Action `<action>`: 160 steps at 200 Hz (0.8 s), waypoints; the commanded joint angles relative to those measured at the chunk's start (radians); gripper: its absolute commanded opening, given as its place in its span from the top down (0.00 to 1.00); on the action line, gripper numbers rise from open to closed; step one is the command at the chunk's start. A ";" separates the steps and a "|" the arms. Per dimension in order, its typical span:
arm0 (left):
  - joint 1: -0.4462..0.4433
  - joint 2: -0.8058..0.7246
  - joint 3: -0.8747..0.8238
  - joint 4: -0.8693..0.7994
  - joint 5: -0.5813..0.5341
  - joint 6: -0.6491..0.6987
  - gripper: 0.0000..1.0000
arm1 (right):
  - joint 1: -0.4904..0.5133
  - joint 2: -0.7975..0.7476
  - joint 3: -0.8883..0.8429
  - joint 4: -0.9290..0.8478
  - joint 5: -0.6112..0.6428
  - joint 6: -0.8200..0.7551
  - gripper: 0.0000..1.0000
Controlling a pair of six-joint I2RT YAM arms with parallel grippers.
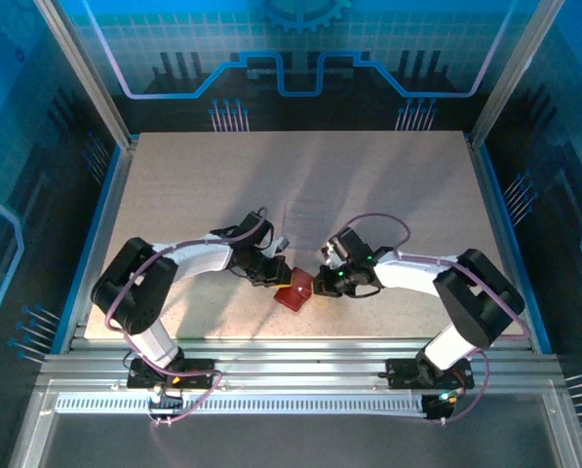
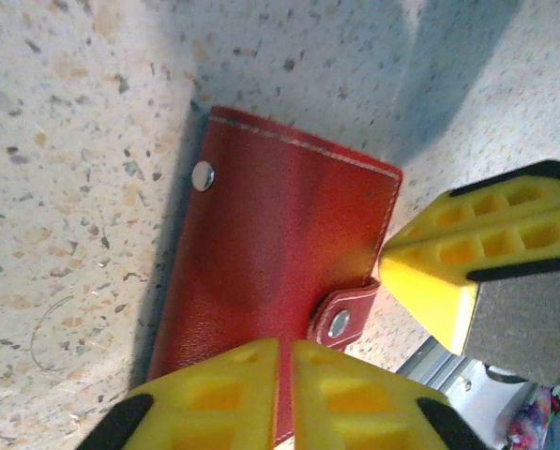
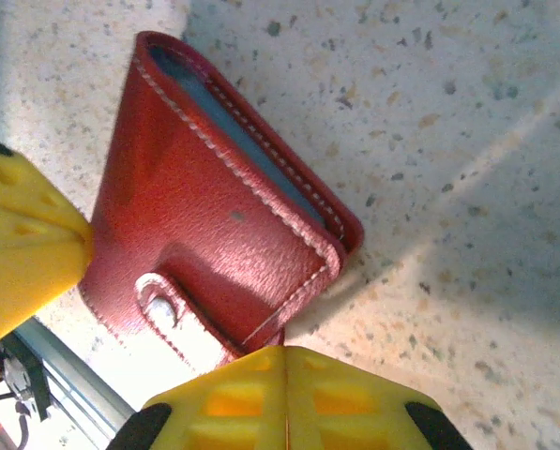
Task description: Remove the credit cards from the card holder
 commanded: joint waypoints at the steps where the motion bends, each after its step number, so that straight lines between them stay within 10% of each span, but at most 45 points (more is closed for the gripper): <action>1: -0.002 -0.031 0.019 0.002 -0.015 -0.019 0.84 | -0.006 -0.094 -0.026 -0.084 0.044 -0.014 0.91; 76: 0.032 -0.014 -0.017 0.049 0.002 -0.031 0.64 | 0.043 -0.198 -0.115 -0.013 -0.014 0.138 0.53; 160: 0.098 -0.003 -0.091 0.151 0.084 -0.067 0.58 | 0.050 0.028 -0.075 0.207 -0.063 0.206 0.51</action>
